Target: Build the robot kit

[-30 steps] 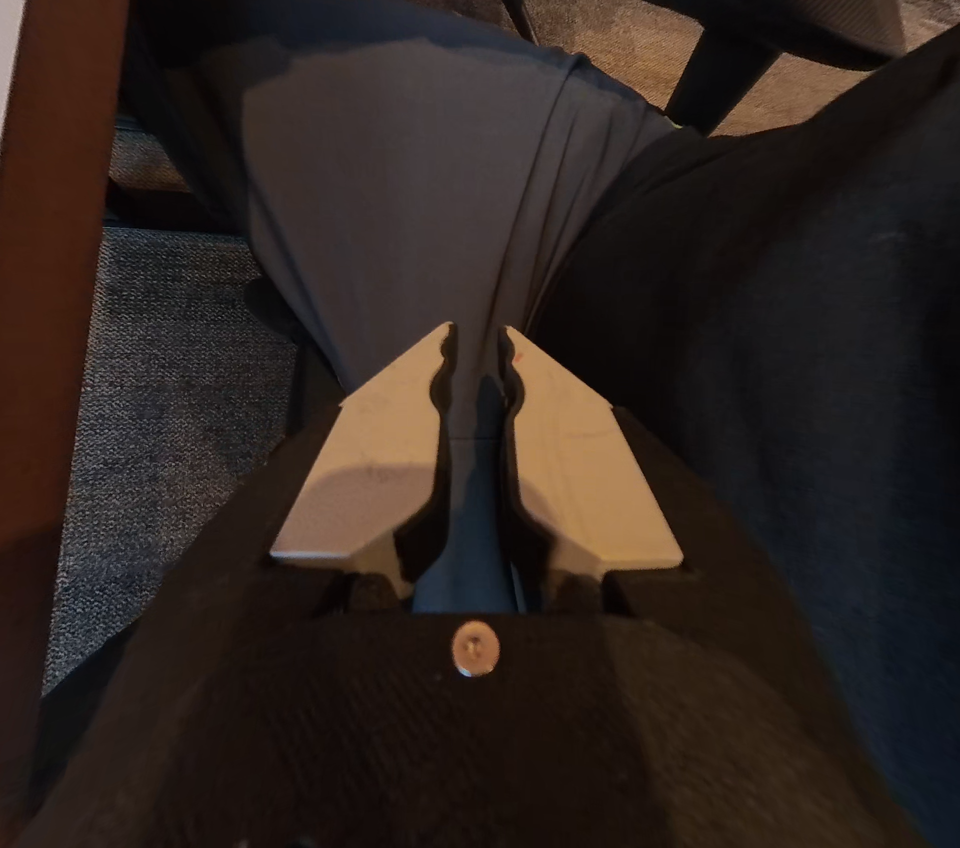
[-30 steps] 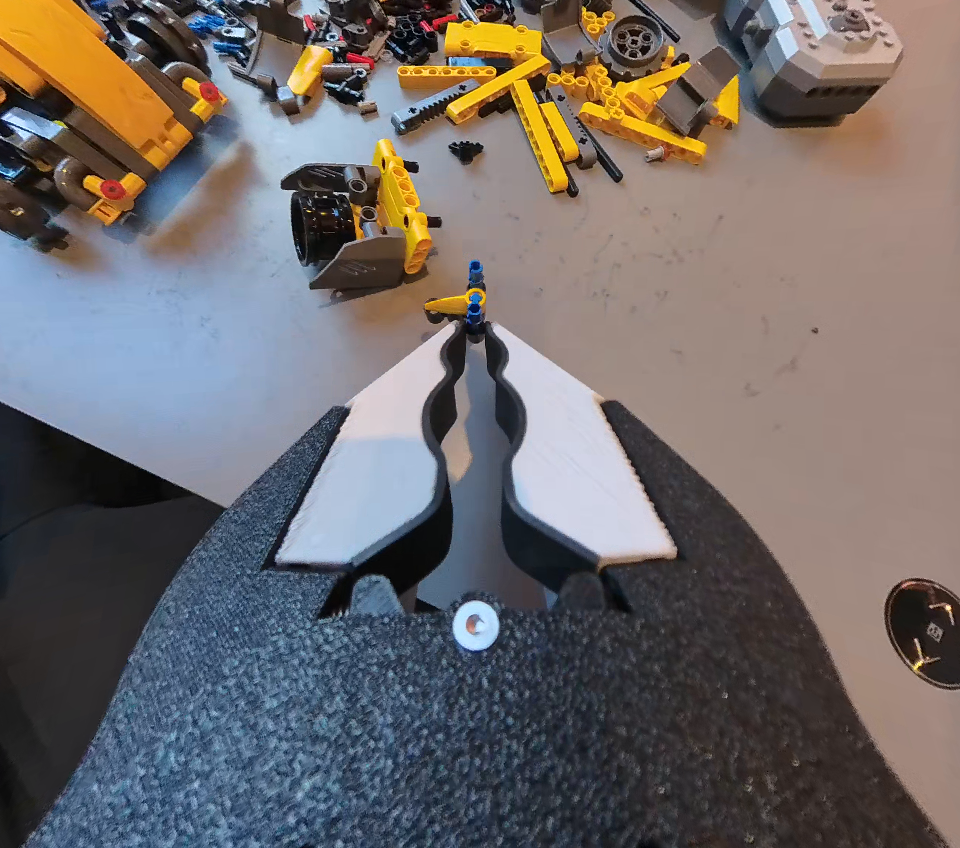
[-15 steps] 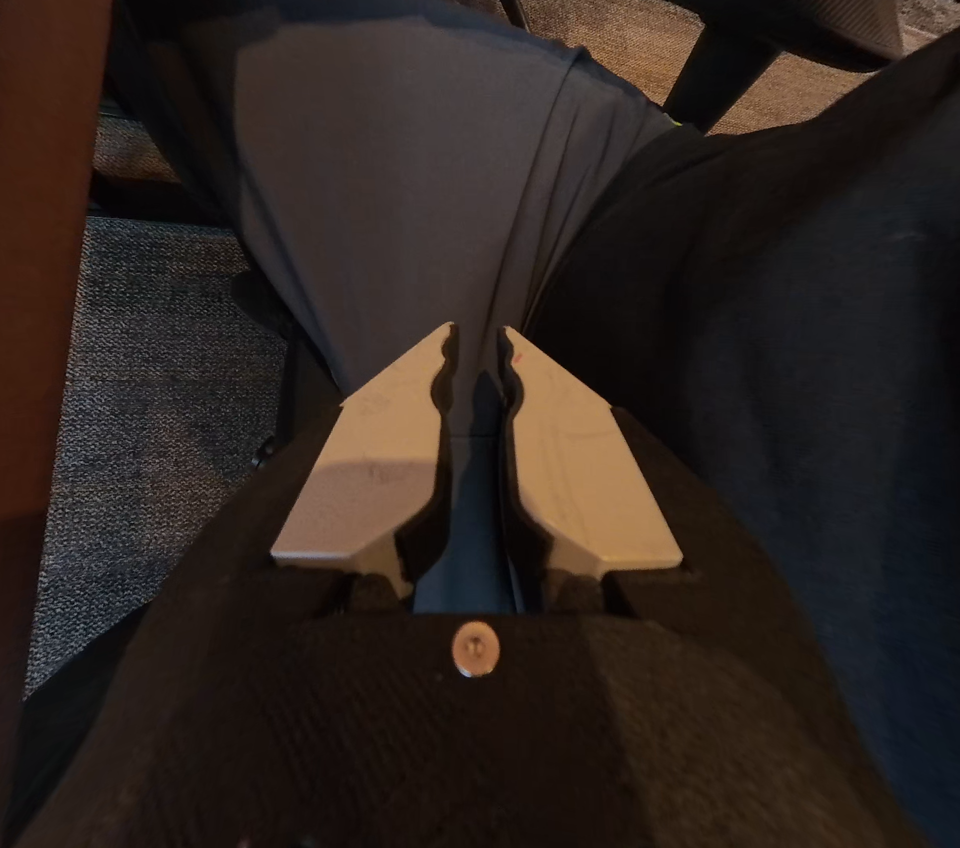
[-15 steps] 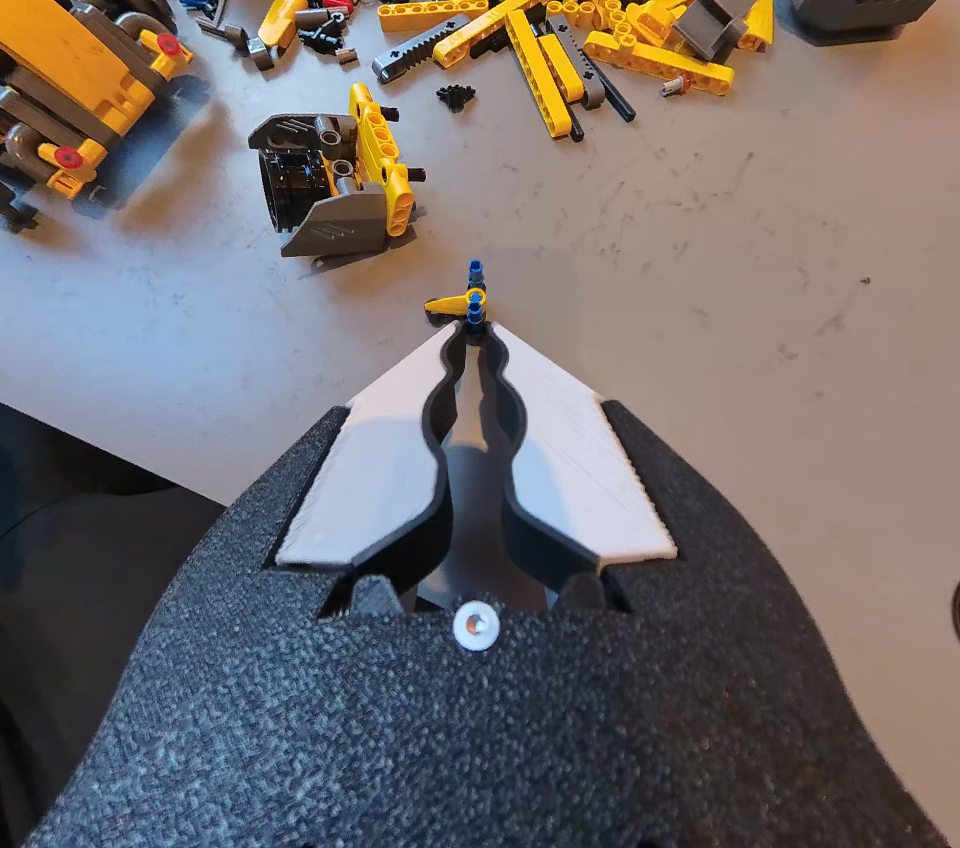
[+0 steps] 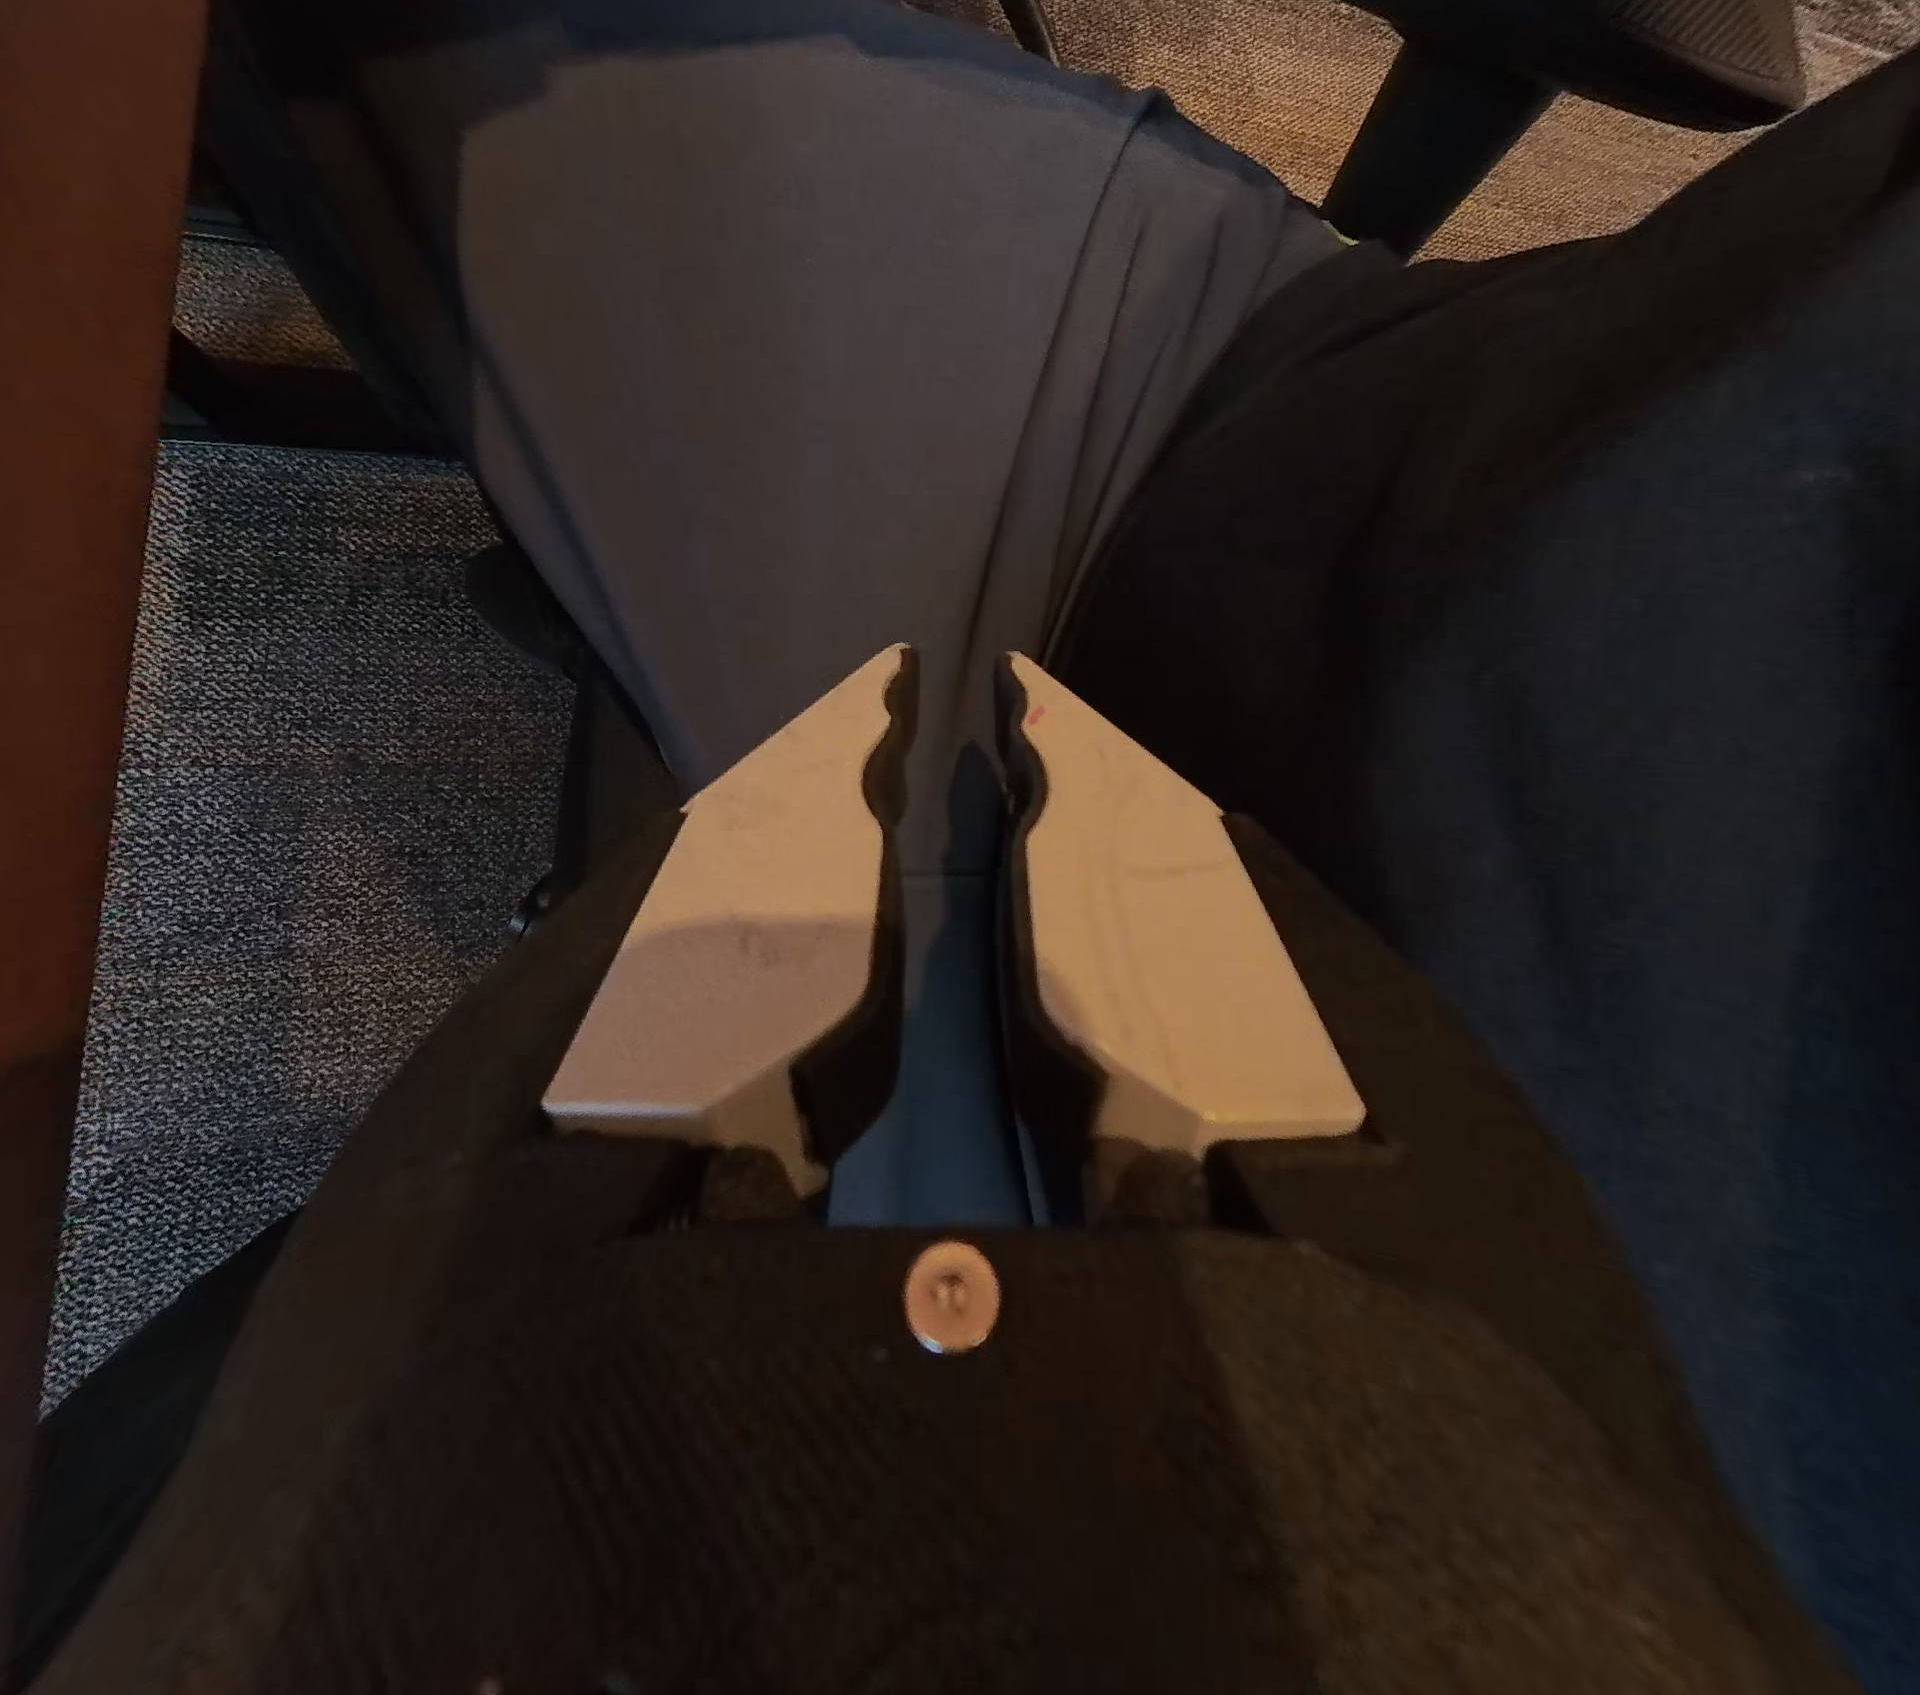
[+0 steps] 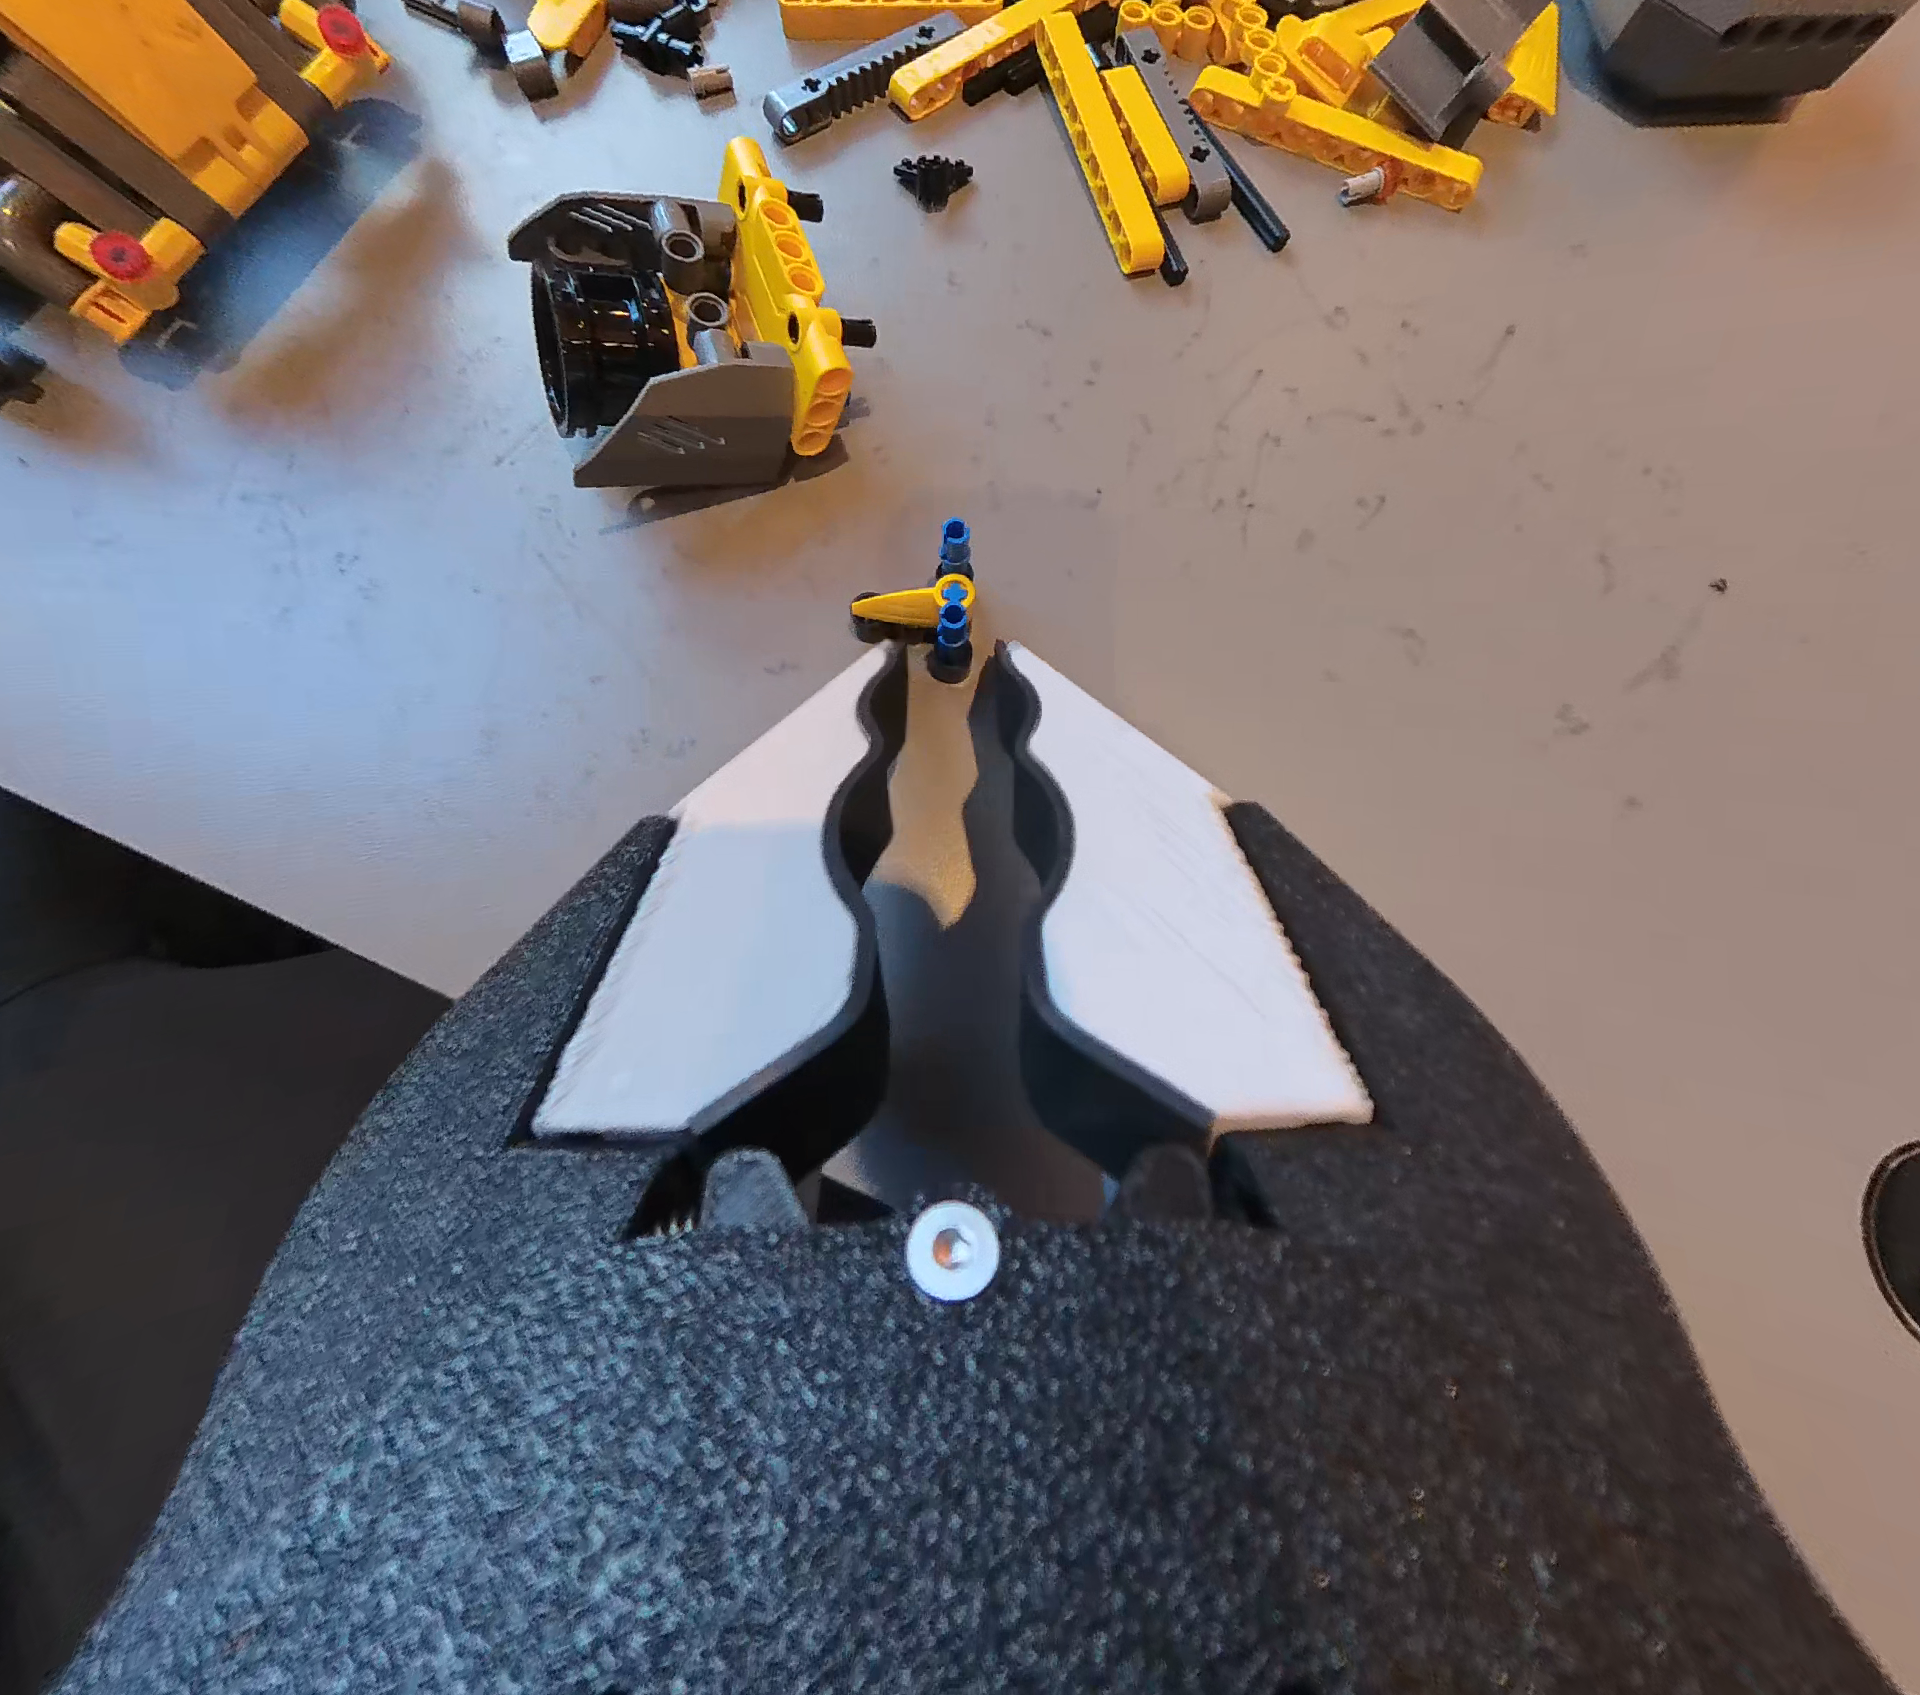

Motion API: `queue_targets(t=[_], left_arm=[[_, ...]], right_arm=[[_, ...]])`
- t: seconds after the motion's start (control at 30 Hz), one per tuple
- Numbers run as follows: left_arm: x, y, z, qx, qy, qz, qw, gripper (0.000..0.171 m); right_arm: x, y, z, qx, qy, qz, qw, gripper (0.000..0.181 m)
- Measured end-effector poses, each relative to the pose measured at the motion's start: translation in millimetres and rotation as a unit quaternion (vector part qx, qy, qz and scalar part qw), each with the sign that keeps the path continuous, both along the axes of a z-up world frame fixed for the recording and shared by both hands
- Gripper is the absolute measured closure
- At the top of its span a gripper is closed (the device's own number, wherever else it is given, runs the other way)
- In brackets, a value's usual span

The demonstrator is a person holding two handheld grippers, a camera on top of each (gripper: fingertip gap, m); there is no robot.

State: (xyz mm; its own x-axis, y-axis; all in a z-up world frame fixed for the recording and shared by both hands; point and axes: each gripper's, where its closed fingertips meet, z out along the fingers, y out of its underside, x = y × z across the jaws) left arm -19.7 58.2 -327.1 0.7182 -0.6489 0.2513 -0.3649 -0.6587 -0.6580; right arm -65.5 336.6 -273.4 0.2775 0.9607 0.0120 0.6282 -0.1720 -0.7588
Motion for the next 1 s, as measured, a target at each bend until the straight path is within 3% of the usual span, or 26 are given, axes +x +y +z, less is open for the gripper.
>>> queue_targets(t=[0.67,0.83,1.0], left_arm=[[0,10,2,0.013,0.004,0.015,1.000,0.160],[-6,19,10,0.039,0.005,0.034,0.999,0.160],[-13,26,14,0.047,-0.001,0.048,0.998,0.160]], right_arm=[[-4,-1,29,0.040,0.118,-0.005,0.992,0.150],[-4,-2,48,0.057,0.167,-0.008,0.984,0.146],[-16,-18,71,0.063,0.181,0.031,0.981,0.144]])
